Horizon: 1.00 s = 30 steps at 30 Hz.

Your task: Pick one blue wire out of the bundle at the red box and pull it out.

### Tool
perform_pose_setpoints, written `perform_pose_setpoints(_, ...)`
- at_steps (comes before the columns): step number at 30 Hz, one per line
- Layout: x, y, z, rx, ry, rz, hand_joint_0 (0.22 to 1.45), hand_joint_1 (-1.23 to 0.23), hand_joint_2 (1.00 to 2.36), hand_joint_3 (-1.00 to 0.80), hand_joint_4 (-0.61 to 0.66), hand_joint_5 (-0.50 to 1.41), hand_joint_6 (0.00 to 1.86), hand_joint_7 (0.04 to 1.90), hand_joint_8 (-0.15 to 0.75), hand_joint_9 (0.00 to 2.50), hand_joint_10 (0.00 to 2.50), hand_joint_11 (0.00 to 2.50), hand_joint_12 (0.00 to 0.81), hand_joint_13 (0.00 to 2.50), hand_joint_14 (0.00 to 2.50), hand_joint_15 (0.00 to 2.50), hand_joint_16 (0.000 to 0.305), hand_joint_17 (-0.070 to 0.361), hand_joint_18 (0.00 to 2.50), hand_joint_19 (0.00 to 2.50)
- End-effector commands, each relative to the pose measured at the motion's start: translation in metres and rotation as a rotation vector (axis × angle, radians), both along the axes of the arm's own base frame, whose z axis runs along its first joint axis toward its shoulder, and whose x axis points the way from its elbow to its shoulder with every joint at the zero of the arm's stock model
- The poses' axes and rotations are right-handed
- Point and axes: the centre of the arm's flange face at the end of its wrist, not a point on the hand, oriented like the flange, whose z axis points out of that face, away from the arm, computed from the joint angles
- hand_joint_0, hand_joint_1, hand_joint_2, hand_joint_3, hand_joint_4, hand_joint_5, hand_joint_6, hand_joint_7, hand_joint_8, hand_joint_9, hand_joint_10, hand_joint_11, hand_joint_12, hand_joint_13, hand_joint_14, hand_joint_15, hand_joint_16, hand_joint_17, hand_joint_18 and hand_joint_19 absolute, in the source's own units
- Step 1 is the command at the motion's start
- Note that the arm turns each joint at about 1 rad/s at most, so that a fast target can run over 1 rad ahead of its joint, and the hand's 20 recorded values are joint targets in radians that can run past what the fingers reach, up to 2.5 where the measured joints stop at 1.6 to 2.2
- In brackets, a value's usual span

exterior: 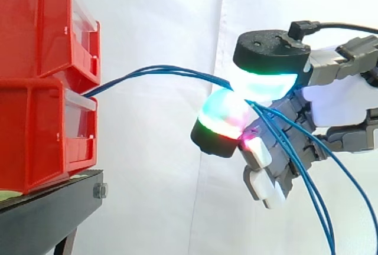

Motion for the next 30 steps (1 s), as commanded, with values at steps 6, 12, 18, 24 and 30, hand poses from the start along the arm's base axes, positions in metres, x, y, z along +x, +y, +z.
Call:
perform_pose_setpoints(6,-0.0014,-0.0001,-0.0010,0.006,0.013,0.010,0.63,-0.82,1.00,-0.50,0.15,-0.24,0.96,0.79,0.321,0.88,0.01,0.78,0.356,0.92,0.02,0.52,0.037,0.082,0.83,0.45)
perform_pose_setpoints(12,-0.0030,-0.0003,-0.0022,0.032,0.023,0.009,0.51,-0.49,1.00,-0.50,0.17,-0.21,0.93,0.82,0.367,0.97,0.01,0.78,0.386,0.91,0.02,0.54,0.039,0.087,0.76,0.52)
perform_pose_setpoints(18,-0.0031,-0.0014,-0.0022,0.034,0.023,0.007,0.60,-0.55,1.01,-0.37,0.14,-0.20,0.94,0.89,0.359,1.01,0.01,0.79,0.375,0.92,0.02,0.55,0.036,0.081,0.75,0.55)
perform_pose_setpoints(24,-0.0029,-0.0014,-0.0016,0.034,0.023,0.007,0.64,-0.73,1.02,-0.19,0.08,-0.20,0.96,0.92,0.367,1.00,0.01,0.80,0.372,0.95,0.02,0.55,0.037,0.082,0.82,0.51)
perform_pose_setpoints(30,-0.0016,-0.0012,0.0012,0.036,0.016,0.007,0.70,-0.81,1.02,-0.19,0.01,-0.21,0.98,0.94,0.351,0.97,0.01,0.80,0.367,0.94,0.02,0.54,0.037,0.083,0.84,0.49)
